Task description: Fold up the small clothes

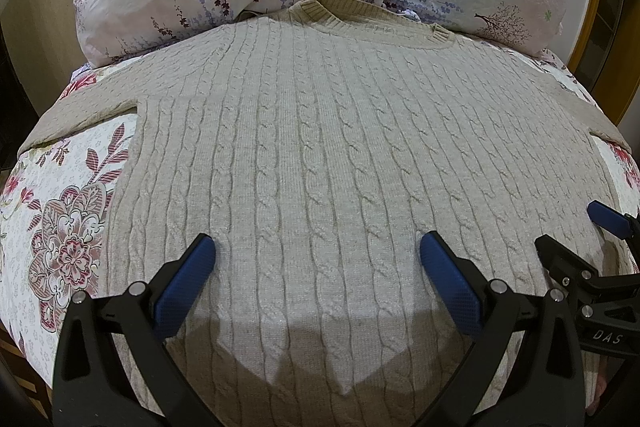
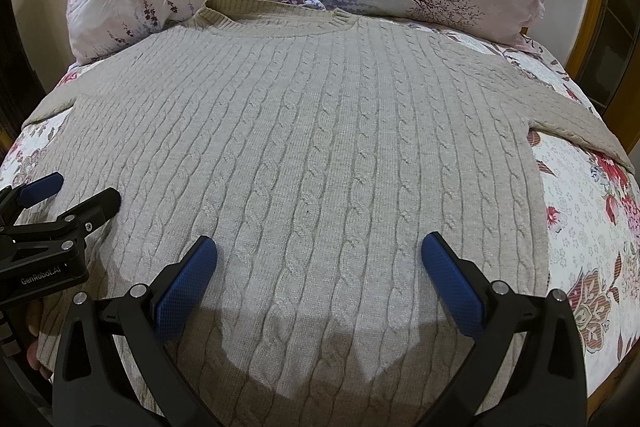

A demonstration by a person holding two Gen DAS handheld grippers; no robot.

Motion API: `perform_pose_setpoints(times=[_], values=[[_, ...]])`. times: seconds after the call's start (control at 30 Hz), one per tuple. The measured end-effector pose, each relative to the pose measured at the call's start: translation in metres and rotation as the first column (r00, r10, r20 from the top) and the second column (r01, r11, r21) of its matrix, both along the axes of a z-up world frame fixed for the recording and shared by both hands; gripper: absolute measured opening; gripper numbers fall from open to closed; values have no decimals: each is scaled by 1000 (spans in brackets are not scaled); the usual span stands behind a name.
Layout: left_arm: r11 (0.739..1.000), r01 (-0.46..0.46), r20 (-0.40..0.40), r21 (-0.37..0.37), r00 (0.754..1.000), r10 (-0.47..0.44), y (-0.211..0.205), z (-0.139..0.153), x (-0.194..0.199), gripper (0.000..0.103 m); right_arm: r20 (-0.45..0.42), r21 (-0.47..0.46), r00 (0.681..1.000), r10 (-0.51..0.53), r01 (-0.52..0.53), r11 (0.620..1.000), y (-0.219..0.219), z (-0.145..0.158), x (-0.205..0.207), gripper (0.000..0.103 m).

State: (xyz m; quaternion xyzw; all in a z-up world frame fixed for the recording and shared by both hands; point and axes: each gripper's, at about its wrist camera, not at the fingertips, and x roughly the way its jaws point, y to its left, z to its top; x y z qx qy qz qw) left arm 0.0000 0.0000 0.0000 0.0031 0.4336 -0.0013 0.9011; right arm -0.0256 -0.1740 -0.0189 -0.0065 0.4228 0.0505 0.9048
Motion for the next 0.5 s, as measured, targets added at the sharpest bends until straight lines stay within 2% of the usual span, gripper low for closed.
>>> perform_pose_setpoints(times=[0.3,0.4,0.47,0.5], values=[[1000,0,-1,0,1000,0,0,0,0,101,-28,-5,999,18,-18,1000,0,-1,1,102],[1000,-2,-10,-1,1000,2,0,0,1,101,-34,8,995,89,-89,996,-2,0,-1,102],[1000,4,-19,0,1000,-4,0,0,3,101,-67,51,979,192,-189,981,-18,6,4,102],[1000,9,-21,0,1000,-9,1,1,4,101,-69,84,981,179,-173,981,-32,11,7,102]])
